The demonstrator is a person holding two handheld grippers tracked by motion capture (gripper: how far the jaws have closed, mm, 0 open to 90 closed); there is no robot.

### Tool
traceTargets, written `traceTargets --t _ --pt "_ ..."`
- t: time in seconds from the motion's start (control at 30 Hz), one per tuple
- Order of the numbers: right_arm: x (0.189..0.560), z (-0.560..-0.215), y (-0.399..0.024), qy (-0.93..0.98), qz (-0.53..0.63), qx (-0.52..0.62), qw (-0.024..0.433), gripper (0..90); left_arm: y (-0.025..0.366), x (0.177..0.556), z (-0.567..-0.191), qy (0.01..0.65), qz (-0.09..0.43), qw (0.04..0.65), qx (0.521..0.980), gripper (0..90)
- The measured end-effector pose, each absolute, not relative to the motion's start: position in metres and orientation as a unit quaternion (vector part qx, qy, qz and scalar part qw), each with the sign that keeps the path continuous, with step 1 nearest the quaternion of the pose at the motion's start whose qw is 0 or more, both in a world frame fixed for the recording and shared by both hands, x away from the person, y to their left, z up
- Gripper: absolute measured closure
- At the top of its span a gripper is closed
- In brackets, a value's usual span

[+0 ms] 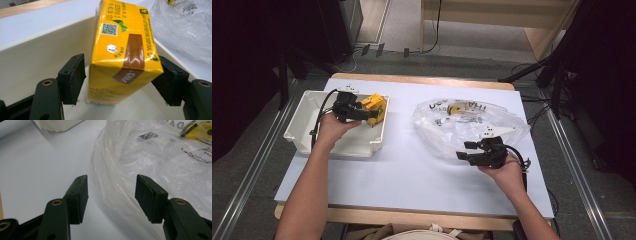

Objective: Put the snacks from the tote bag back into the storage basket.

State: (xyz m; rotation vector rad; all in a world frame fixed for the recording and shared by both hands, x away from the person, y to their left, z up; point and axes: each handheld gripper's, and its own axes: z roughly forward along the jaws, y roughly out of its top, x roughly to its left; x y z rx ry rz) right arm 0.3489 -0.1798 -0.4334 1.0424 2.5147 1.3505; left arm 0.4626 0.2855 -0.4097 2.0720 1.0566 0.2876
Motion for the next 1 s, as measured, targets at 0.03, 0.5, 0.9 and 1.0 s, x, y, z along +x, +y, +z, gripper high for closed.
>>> traceTargets --t 0.03,0.5,0.9,1.0 --pt "0.349 -0.433 -0.180 0.826 0.444 0.342 0.051 45.5 0.285 0.461 -0.409 0.417 0.114 0.386 0.815 30.2" --pt "0.348 -0.433 -0.180 0.826 0.445 0.343 0.052 45.5 0.294 0.439 -0.400 0.425 0.133 0.378 0.812 36.6" --pt "0.348 -0.432 -0.180 0.825 0.446 0.342 0.053 45.5 0.307 0.424 -0.395 0.429 0.109 0.382 0.811 56.0" --pt "0.348 -0.433 -0.179 0.826 0.445 0.341 0.053 45.5 0.309 0.418 -0.394 0.420 0.111 0.386 0.814 68.0"
